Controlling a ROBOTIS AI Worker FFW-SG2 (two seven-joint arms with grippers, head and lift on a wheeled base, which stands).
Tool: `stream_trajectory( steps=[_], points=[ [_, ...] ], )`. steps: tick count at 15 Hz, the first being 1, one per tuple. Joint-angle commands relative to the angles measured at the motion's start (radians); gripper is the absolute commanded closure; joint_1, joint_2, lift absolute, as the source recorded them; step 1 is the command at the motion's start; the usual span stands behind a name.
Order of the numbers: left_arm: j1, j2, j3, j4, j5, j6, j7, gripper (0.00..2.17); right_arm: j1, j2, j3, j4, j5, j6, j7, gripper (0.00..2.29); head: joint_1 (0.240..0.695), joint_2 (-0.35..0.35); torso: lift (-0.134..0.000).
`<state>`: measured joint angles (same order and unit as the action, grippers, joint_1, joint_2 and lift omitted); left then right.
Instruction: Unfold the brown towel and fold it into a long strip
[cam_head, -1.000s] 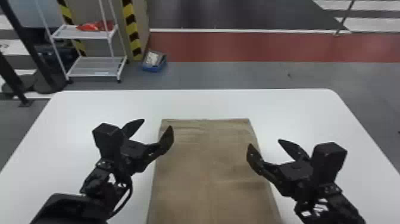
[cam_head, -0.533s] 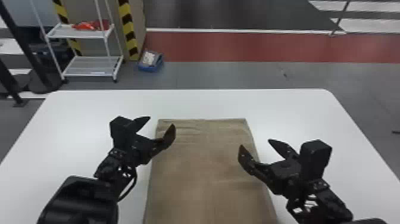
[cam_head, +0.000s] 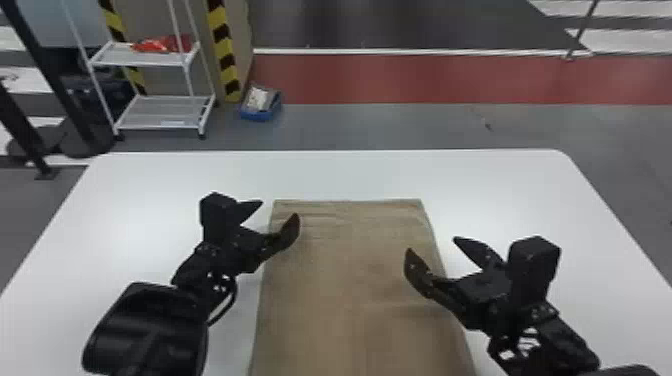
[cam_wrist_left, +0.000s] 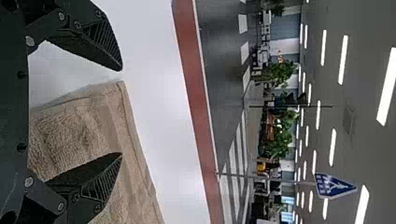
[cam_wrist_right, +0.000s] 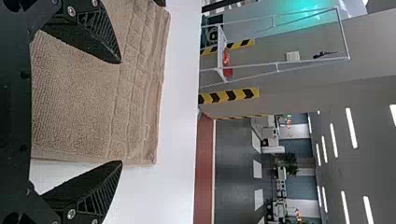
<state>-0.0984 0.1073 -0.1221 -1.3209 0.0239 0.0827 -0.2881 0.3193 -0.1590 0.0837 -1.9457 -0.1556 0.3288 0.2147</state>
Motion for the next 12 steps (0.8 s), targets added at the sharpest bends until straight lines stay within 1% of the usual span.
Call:
stream_trajectory(
  steps=[1,5,7,12],
  points=[
    [-0.037,0.000,-0.005,0.055,0.001,-0.007,-0.005,0.33,-0.012,-0.004,0.010,0.013,-0.002,-0.001,0.000,0.12,0.695,-0.003,-0.118],
    [-0.053,0.000,0.005,0.094,0.001,-0.025,-0.043,0.34,-0.022,-0.010,0.011,0.024,-0.004,-0.001,0.000,0.12,0.695,0.000,-0.118],
    [-0.053,0.002,0.005,0.094,0.001,-0.025,-0.046,0.53,-0.039,-0.008,0.018,0.034,-0.004,0.008,0.000,0.12,0.695,-0.001,-0.118],
    [-0.040,0.002,0.002,0.086,-0.001,-0.028,-0.051,0.53,-0.063,-0.004,0.037,0.045,-0.010,0.023,0.000,0.13,0.695,0.010,-0.117]
  ],
)
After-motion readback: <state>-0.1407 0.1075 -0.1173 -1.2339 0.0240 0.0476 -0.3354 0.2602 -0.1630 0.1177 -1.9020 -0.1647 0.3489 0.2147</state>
